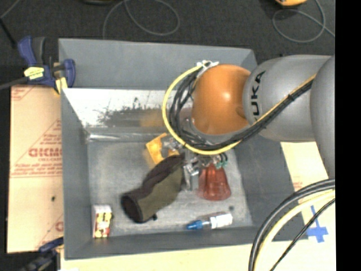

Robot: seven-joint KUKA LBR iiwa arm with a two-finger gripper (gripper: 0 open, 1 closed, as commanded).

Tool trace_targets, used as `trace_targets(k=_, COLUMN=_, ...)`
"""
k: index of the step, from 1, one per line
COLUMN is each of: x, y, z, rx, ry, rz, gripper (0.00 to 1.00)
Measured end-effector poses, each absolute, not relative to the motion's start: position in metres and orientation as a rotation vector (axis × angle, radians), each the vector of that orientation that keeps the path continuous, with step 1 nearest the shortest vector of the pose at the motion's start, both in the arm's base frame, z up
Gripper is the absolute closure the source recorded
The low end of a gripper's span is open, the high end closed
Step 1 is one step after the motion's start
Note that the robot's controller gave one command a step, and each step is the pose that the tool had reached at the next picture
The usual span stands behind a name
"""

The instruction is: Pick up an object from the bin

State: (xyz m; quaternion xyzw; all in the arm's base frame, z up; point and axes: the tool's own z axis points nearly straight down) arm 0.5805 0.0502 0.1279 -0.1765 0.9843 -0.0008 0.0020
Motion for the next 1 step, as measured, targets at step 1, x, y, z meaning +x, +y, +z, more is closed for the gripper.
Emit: trace_targets(k=1, x=0.5788, y=0.0545, z=0.1221, rx=-0.229, ry=3.125, rz=-0.001, gripper=0.00)
